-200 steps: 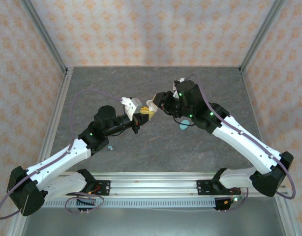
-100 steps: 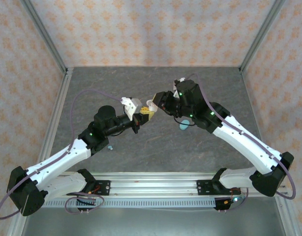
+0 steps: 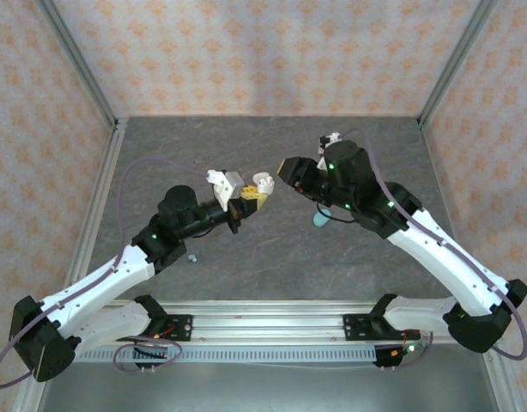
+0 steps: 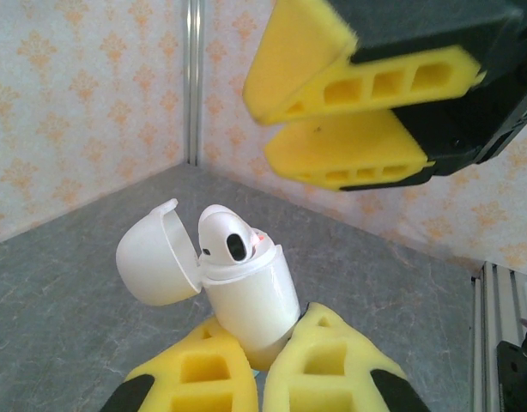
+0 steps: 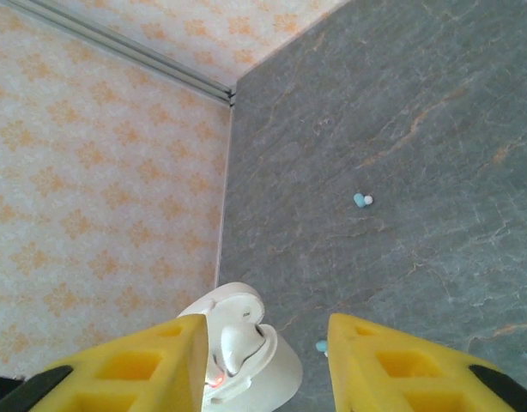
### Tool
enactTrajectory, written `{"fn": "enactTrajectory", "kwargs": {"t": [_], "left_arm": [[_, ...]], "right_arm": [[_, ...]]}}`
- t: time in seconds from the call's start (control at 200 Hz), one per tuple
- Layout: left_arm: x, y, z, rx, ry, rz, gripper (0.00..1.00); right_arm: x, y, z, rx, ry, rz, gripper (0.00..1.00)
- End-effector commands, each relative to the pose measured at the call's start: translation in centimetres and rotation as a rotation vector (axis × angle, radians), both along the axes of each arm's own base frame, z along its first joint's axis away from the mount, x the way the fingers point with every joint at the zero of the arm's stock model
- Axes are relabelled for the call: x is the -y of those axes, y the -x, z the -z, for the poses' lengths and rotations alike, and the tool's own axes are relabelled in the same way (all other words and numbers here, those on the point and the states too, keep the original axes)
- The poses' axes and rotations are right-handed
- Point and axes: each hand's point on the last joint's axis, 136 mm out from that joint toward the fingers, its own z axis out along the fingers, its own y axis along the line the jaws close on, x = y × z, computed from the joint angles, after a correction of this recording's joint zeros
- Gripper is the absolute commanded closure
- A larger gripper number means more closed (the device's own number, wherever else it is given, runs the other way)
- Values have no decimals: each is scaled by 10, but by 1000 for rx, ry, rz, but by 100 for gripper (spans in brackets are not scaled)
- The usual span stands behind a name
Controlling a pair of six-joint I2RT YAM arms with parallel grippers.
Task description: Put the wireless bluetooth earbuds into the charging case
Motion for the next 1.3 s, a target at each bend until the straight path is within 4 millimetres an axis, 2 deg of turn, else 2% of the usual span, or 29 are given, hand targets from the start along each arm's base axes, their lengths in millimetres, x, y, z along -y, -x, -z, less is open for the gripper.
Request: {"fn": "enactTrajectory", "kwargs": {"t": [0.0,0.215,0.44,0.646,0.751,0.861,1.146,1.296], "left_arm": [[1,13,-33,69,49,47,100],[5,22,-48,74,62,102,100],[7,19,-61,90,87,98,100],[13,11,-63,83,86,98,100],[16,9,-64,82,90,97,100],[19,8,-63,78,89,100,100],[17,5,-60,60,76,77,100],[16,2,-60,35,81,59,100]], "right_arm": [[5,1,-24,76,-66,-28,55],[-11,6,-40,66,-294,-144,47],[-25,10,-21,-57,-369,-175,43],[-39,15,-21,-74,-410,-200,39],[-43,14,-15,-98,-414,-199,39],[-46,11,-12,-111,-436,-194,44],[-46,10,-16,-94,-458,-190,69],[-45,9,-20,-54,-452,-189,75]]}}
